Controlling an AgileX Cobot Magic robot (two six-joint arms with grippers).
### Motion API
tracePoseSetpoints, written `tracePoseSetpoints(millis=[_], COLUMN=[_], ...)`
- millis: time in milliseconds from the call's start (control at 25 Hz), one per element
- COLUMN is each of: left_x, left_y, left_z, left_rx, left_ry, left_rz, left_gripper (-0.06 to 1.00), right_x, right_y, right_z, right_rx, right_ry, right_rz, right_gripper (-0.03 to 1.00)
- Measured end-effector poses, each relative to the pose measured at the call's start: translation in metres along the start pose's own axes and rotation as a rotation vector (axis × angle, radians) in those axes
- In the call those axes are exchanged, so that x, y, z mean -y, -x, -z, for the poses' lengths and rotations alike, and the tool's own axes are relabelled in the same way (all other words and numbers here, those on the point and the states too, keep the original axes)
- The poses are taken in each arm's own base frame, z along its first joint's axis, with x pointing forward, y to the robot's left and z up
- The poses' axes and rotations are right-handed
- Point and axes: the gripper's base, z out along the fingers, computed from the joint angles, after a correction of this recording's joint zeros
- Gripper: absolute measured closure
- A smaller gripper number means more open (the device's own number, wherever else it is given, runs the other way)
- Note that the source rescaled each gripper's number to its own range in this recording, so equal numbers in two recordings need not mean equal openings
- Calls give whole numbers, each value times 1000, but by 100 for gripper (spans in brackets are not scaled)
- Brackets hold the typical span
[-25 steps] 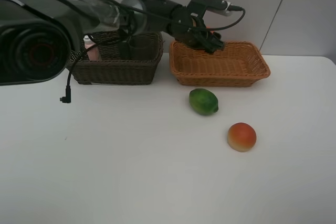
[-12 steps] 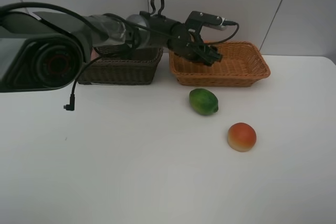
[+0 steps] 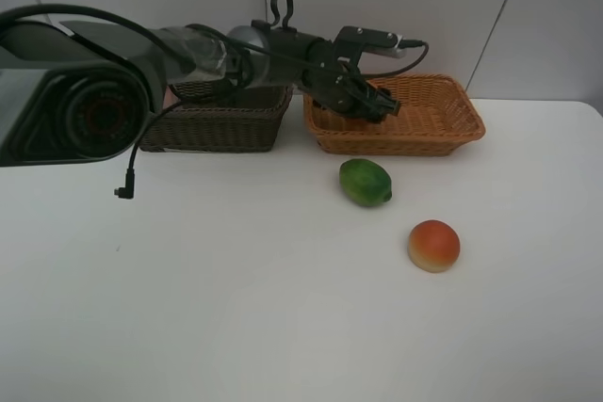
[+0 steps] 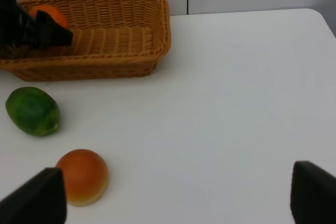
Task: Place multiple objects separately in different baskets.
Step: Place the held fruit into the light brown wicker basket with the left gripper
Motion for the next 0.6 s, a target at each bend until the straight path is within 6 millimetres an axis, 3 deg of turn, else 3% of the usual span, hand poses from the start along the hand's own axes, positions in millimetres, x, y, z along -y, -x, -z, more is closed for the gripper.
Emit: tracePoseSetpoints(millis=[240,480,600], left_x=[0,4,4], left_y=[-1,22,24], left_z=[4,28,31], left_rx=[-46,-11,-5], left_ry=[5,0,0], left_rz=[-21,-70,-77], left_gripper=[3,3,3], right_x=[0,0,0], right_y=[0,0,0], right_z=[0,0,0], right_rx=[0,0,0], right_ry=[0,0,0], right_rz=[0,0,0], right_gripper=[18,18,18])
